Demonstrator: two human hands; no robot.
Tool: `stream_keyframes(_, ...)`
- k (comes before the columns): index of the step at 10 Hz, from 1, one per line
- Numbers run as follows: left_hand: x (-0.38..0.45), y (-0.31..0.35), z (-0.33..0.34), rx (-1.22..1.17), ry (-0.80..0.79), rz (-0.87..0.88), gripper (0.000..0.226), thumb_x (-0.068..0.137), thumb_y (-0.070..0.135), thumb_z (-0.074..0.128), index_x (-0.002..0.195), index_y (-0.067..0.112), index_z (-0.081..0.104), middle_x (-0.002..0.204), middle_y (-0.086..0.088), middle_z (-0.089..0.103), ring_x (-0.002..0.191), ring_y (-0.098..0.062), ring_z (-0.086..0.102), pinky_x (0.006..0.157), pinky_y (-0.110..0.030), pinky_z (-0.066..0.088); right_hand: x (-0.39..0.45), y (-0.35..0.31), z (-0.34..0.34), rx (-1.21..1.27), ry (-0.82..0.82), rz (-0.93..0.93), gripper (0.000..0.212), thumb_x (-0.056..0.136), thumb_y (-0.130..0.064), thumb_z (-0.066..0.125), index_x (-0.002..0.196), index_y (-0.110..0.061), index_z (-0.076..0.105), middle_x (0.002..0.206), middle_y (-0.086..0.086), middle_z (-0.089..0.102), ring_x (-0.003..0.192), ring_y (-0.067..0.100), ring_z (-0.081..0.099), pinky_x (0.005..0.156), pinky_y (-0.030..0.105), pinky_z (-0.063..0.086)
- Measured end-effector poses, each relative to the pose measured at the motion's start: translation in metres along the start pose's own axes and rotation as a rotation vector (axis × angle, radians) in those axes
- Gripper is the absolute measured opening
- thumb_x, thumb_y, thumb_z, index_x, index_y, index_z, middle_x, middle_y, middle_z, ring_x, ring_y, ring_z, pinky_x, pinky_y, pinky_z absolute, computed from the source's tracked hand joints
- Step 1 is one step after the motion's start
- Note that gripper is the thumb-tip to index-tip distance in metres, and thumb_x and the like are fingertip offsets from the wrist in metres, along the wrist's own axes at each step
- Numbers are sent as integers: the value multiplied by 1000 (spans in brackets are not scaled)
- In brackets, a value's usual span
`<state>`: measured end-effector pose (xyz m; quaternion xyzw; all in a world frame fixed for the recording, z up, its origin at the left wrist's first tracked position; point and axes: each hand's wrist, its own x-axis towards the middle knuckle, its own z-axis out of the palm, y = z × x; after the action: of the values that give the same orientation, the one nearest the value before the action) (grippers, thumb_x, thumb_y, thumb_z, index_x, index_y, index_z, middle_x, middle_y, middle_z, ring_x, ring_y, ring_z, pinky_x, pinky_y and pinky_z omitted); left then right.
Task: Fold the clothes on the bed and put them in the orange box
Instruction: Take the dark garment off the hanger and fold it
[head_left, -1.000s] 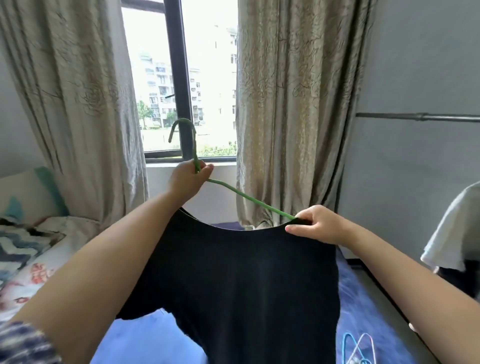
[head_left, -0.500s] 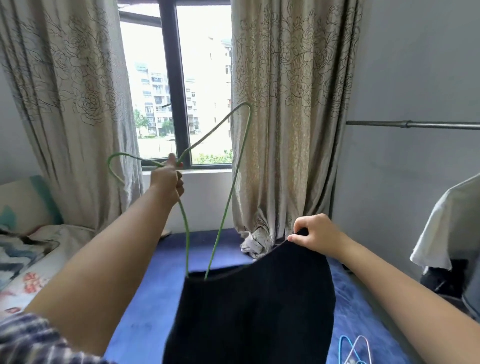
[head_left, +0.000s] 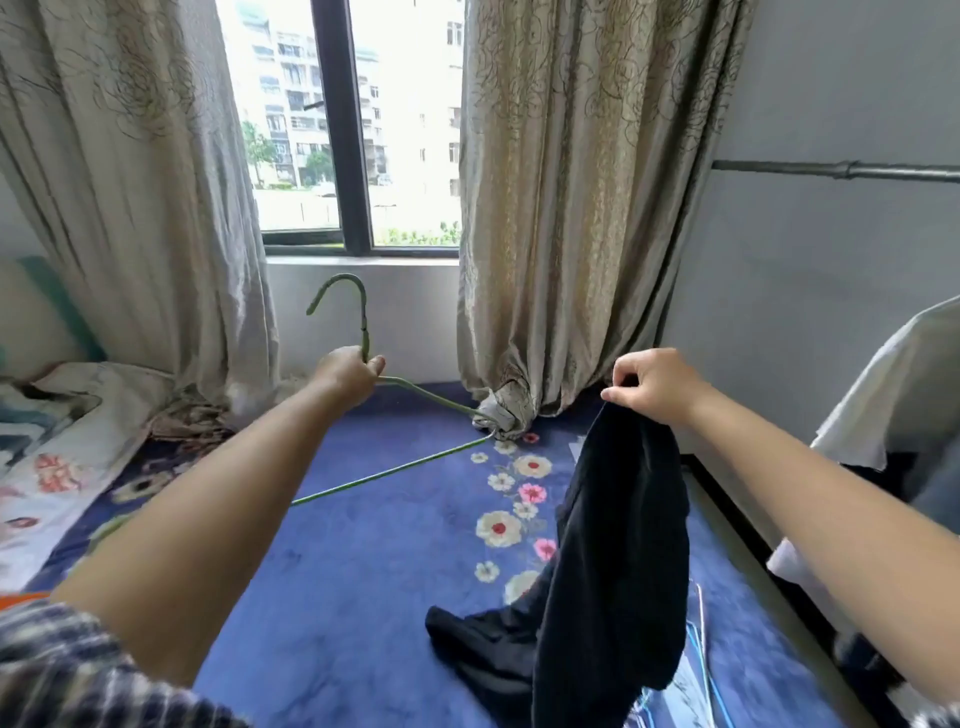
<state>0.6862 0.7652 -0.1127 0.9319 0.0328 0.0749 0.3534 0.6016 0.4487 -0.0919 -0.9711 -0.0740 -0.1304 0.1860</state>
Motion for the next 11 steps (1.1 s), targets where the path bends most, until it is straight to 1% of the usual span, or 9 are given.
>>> stream_keyframes(1,-7,-22,35,257,-127,-24,29,98,24,42,104,0,58,113,-20,62,107,-31,58,84,-32,43,-4,0,7,-76,-115,2,23,82,-26,68,81,-3,64,77,2,55,79,15,49,58,23,30)
stream_keyframes(2,-11,-40,72,206,-418,-28,28,96,7,42,69,10,48,76,-11,62,55,-1,64,56,-15,46,-8,2,21,-256,-439,154,36,76,-38,74,81,-5,59,77,2,53,75,18,52,58,24,41)
stream_keyframes(3,-16,-51,107,188,-615,-31,19,95,3,41,82,10,53,66,1,55,35,4,51,43,-4,38,-20,11,39,-478,-823,342,41,77,-36,73,67,-6,47,62,5,46,51,19,47,36,20,39)
stream_keyframes(5,3,-35,177,51,-693,-5,21,95,1,43,109,-2,58,95,-17,60,63,-10,51,56,-13,44,-47,67,65,-272,-1079,402,17,85,-23,65,78,-9,58,72,5,57,60,19,54,47,22,48)
stream_keyframes(7,27,10,244,170,-548,104,37,101,14,32,129,-5,47,126,-23,52,103,-29,50,53,-12,25,-66,114,54,-10,-887,391,28,84,-14,64,61,-27,55,46,-16,55,52,-2,51,54,15,41)
stream_keyframes(8,13,22,260,406,-665,266,36,99,15,36,127,-6,49,110,-14,54,92,-22,45,52,-13,27,-67,123,53,86,-789,401,31,85,-9,63,60,-26,54,51,-14,52,46,-7,48,52,9,37)
stream_keyframes(9,-9,26,262,402,-1018,268,36,99,19,41,131,5,49,114,-9,54,95,-17,48,60,-16,37,-64,118,50,173,-719,358,39,84,-4,63,55,-26,48,56,-11,45,44,-9,46,51,9,34)
stream_keyframes(10,-33,27,254,419,-1256,394,51,96,21,49,143,17,31,135,-7,47,119,-23,51,87,-26,42,-58,103,41,289,-646,262,34,71,-11,67,47,-31,53,55,-10,45,50,-7,45,55,10,33)
stream_keyframes(11,-49,27,246,262,-1289,452,71,91,19,59,147,28,16,147,-2,30,131,-18,38,99,-23,33,-47,87,30,430,-586,168,28,63,-8,57,50,-33,56,53,-16,49,52,-5,44,56,7,32)
